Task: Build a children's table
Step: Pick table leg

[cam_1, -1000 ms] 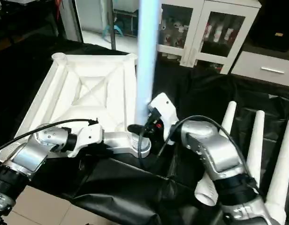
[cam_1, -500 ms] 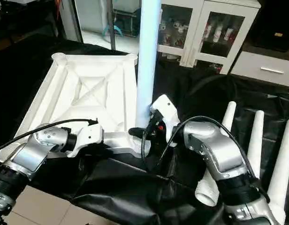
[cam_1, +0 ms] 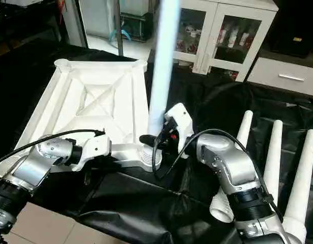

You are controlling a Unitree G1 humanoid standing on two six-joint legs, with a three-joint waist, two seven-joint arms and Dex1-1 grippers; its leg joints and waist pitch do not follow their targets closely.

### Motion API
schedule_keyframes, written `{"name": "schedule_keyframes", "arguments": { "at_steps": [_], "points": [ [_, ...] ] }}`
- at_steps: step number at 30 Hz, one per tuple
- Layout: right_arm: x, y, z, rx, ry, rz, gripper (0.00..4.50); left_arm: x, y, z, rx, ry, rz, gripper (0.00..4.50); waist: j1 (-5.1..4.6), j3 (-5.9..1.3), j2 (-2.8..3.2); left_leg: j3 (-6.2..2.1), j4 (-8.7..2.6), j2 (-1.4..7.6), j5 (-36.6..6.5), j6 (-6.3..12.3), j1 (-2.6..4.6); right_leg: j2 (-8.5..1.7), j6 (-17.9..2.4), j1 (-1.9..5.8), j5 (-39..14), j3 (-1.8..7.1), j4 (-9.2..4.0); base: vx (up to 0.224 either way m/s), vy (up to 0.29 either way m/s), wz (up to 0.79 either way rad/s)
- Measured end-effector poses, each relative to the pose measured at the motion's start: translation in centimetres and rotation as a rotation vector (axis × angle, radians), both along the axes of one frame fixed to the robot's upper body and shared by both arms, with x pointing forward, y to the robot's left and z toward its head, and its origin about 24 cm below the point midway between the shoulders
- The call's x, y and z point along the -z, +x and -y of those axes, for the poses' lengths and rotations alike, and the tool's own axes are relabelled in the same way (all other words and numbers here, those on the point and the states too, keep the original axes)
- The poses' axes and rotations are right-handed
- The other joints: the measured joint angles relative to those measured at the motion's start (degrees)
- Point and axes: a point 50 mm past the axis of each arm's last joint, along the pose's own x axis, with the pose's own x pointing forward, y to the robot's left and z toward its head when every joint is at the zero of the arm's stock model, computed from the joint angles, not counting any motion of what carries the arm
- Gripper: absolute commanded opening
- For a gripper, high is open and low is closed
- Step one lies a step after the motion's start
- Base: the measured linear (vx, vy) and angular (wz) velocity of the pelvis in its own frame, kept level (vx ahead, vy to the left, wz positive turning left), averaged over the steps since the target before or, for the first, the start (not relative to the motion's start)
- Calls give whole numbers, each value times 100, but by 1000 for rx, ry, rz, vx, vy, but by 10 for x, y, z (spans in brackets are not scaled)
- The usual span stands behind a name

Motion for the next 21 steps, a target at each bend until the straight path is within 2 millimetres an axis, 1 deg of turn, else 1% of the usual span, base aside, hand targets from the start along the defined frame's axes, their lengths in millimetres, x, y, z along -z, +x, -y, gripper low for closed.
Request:
{"name": "schedule_keyframes", "arguments": {
  "at_steps": [4,6,8,10,14,21],
  "points": [
    [7,-3,5,67,70,-33,184,0,0,1,3,-1,0,0,11,-11,-5,0,-13,0,0,0,2,1,2,1,-2,0,-9,0,0,0],
    [10,-5,9,89,96,-44,184,1,-1,1,2,-3,-3,0,10,-24,15,0,-28,-1,0,0,6,2,0,9,0,-2,-33,0,0,0],
    [12,-8,11,103,110,-52,184,3,-2,1,1,-3,-8,0,11,-34,32,4,-53,-2,0,0,35,2,0,38,0,-3,-61,0,0,0],
    [14,-11,12,115,111,-38,184,3,-2,1,3,-1,-9,0,18,-38,37,6,-75,-3,0,0,53,2,4,57,-3,-5,-79,0,0,0],
    [15,-18,12,131,94,19,184,4,-2,3,6,-5,-10,0,24,-50,59,9,-87,-3,0,-1,53,2,16,58,-11,-4,-83,0,0,0],
    [16,-30,11,151,63,77,184,5,-4,3,3,-7,-13,0,19,-59,72,10,-91,-3,0,-1,52,2,45,61,-30,-1,-92,0,0,0]
  ]
}}
